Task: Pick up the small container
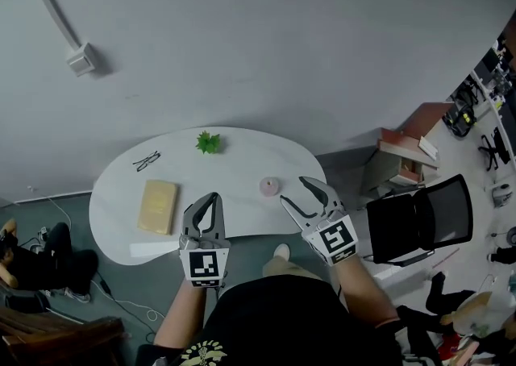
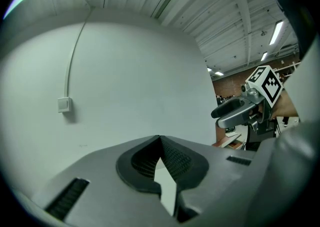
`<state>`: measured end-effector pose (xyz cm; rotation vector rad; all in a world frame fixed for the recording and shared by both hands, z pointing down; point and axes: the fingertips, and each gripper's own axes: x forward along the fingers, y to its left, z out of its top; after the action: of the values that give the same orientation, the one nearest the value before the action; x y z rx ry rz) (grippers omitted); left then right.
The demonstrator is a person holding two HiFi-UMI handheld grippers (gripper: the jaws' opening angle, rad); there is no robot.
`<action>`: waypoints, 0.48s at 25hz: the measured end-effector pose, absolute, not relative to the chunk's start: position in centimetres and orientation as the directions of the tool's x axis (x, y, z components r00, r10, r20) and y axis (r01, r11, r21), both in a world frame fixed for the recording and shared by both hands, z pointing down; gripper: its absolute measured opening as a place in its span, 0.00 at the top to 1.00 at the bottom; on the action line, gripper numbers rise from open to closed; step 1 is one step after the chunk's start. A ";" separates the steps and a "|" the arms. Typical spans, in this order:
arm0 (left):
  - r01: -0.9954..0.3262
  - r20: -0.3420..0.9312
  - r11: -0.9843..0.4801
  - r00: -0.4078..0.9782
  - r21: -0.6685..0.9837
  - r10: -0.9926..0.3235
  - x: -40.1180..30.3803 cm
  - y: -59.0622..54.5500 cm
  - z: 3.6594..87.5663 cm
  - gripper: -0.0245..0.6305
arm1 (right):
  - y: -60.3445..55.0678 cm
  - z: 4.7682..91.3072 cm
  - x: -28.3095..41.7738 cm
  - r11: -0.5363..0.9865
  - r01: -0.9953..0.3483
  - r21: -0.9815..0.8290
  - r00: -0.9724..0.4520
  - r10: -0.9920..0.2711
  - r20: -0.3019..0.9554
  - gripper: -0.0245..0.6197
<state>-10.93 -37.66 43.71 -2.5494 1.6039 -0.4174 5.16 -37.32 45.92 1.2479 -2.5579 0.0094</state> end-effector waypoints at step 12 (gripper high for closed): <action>-0.880 0.159 -0.414 0.385 -0.234 -0.909 -5.9 -44.8 43.5 0.96 | -44.1 47.8 8.5 0.693 -0.715 0.088 -0.647 -0.705 0.292 0.59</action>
<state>-5.86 -44.80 43.51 -2.5200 1.6347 -0.3995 8.48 -44.12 47.75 1.1223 -2.6018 0.0506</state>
